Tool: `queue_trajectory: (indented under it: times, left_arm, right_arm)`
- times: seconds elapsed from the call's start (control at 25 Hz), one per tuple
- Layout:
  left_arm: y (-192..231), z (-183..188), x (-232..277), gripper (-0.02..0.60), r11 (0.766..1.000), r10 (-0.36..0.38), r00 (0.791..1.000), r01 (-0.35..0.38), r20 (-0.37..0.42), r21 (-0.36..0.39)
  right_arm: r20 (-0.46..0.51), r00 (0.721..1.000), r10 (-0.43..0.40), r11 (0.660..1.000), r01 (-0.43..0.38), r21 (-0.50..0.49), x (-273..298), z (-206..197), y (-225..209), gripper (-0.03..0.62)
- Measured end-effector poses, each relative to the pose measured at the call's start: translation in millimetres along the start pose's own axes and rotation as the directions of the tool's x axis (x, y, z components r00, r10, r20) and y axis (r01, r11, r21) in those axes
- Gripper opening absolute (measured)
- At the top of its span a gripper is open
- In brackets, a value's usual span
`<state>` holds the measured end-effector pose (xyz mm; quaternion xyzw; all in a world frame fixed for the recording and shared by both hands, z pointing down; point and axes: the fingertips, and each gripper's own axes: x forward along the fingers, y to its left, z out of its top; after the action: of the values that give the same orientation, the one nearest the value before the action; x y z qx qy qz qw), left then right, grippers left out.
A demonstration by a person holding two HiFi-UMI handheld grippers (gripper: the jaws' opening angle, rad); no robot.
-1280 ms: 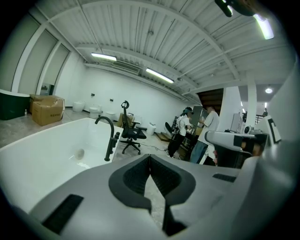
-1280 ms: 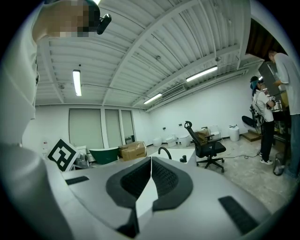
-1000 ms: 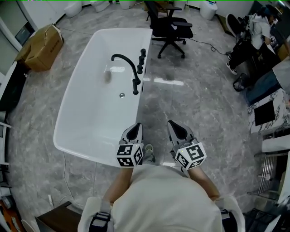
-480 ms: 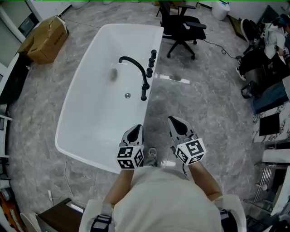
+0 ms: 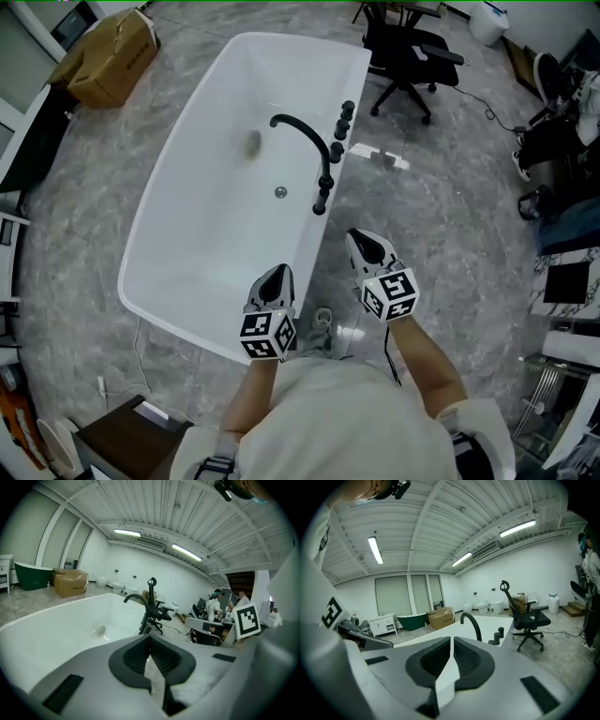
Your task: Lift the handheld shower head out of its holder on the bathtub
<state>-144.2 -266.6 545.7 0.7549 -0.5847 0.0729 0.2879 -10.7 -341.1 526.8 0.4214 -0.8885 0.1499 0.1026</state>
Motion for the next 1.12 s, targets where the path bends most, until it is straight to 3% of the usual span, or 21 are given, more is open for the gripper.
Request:
queue_trajectory:
  times: [0.28, 0.4, 0.64, 1.12]
  left_arm:
    - [38.3, -8.4, 6.4, 0.021, 0.996, 0.071, 0.997, -0.072, -0.023, -0.051]
    - [48.7, -14.9, 10.0, 0.021, 0.993, 0.089, 0.995, -0.091, -0.039, -0.069]
    - [60.8, -29.2, 15.6, 0.020, 0.988, 0.115, 0.991, -0.121, -0.063, -0.093]
    - [76.3, -62.4, 12.7, 0.021, 0.976, 0.171, 0.979, -0.184, -0.112, -0.119]
  right_arm:
    - [-0.104, 0.994, 0.033, 0.999, -0.033, 0.007, 70.4, -41.9, -17.3, 0.034]
    - [-0.151, 0.988, 0.039, 0.999, -0.039, 0.002, 97.1, -61.9, -25.2, 0.124]
    - [-0.244, 0.970, 0.016, 0.999, -0.022, -0.023, 148.8, -108.6, -47.3, 0.198]
    - [-0.379, 0.925, -0.009, 0.992, -0.039, -0.119, 207.0, -176.7, -68.3, 0.210]
